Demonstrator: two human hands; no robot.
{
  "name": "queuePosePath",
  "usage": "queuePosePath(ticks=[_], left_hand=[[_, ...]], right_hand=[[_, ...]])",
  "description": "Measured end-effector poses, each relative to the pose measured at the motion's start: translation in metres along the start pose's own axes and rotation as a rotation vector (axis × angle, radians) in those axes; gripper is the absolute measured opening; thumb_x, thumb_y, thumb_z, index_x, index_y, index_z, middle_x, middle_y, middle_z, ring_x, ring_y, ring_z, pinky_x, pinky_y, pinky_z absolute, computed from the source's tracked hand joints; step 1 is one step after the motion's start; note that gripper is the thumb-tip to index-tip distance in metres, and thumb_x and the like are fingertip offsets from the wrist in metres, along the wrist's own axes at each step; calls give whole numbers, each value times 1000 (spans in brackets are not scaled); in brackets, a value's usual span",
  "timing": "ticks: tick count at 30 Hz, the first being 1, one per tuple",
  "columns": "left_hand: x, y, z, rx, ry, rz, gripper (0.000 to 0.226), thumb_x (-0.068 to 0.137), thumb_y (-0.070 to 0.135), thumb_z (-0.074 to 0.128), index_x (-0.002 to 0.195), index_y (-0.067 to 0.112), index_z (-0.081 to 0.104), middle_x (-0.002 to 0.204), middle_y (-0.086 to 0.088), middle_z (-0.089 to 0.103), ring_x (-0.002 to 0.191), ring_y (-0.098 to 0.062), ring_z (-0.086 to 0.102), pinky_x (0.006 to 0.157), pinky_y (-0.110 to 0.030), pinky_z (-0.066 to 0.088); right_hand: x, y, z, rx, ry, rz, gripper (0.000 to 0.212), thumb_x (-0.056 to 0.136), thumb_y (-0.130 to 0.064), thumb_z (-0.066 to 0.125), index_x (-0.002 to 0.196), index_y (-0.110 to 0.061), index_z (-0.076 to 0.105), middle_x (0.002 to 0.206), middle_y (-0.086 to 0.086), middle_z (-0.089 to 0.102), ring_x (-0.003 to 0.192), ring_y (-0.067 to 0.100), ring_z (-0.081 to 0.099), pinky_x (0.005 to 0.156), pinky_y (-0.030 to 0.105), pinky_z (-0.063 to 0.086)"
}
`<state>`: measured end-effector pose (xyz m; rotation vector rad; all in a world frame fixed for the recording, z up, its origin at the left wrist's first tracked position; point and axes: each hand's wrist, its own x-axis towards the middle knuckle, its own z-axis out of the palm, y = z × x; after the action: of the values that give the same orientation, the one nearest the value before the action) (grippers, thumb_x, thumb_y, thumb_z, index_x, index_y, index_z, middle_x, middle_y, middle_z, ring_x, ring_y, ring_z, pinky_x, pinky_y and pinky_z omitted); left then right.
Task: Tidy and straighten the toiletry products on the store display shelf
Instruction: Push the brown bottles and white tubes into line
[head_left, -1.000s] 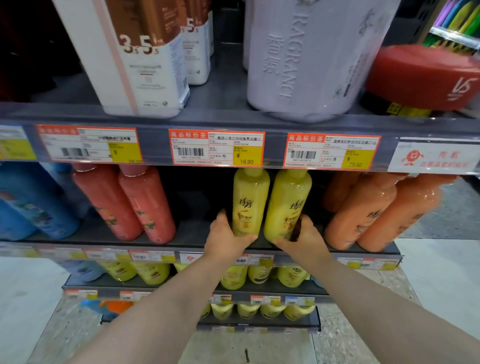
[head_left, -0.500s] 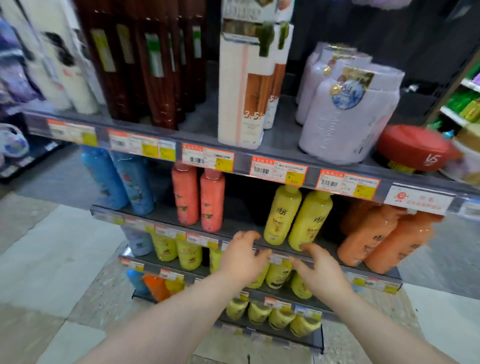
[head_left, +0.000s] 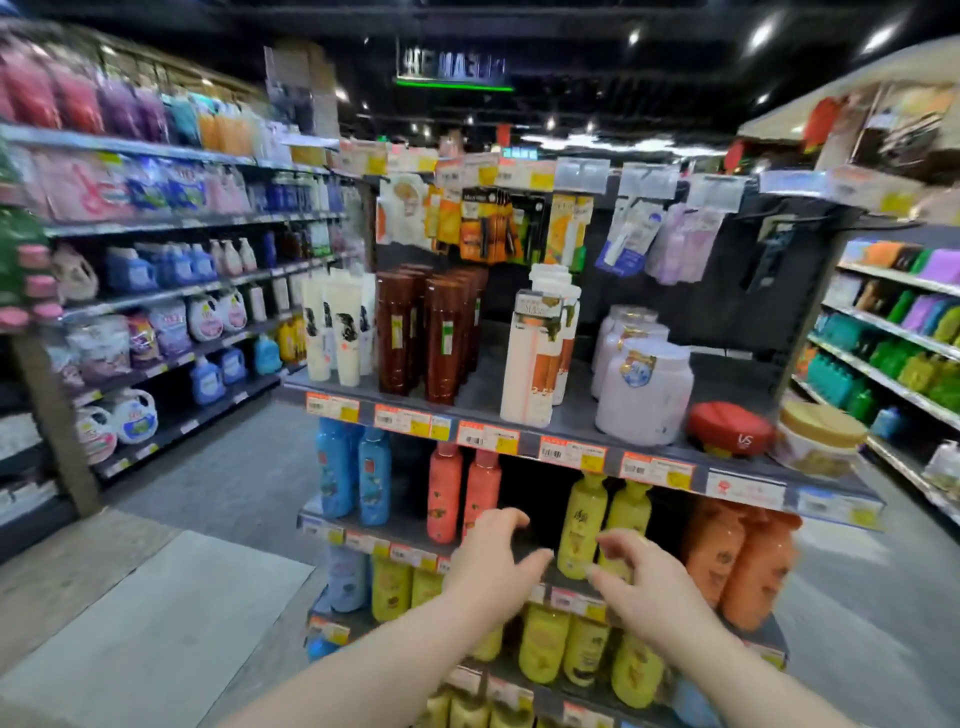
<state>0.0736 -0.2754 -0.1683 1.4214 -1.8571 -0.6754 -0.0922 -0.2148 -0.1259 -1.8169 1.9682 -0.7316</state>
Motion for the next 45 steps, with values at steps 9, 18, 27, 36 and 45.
queuePosePath(ticks=[9,18,27,36,45], left_hand=[[20,20,-104,-36,156,20,40,78,41,65,112,23,56,115,2,56,102,-16,55,89,-32,45],[96,-37,-186,-6,153,41,67,75,40,70,131,14,44,131,-7,47,120,-21,47,101,-33,39],[183,-91,-226,-61,101,3,78,74,40,71,137,13,33,141,-9,39,127,-24,41,105,-37,36],[233,-102,-189,-148,36,-78,106,69,38,77,147,16,8,153,-9,23,139,-24,26,111,-39,28],[268,-114,-166,-208,126,-180,98,61,35,82,139,10,28,138,-11,44,125,-26,46,103,-45,41]], right_hand=[[1,-80,-31,8,76,-109,40,86,-35,60,124,-24,52,123,-8,55,109,8,52,82,16,42],[88,-148,8,25,113,-122,40,83,-32,64,121,-22,55,110,-8,57,99,9,53,81,20,39],[177,-189,55,43,137,-22,49,84,-36,64,127,-20,48,129,0,55,118,16,51,89,24,40],[253,-167,69,55,163,153,61,67,-43,77,113,-19,45,118,1,54,94,11,48,77,25,40],[287,-147,98,161,112,148,67,56,-52,80,104,-28,40,93,-15,51,72,-4,49,51,10,34]])
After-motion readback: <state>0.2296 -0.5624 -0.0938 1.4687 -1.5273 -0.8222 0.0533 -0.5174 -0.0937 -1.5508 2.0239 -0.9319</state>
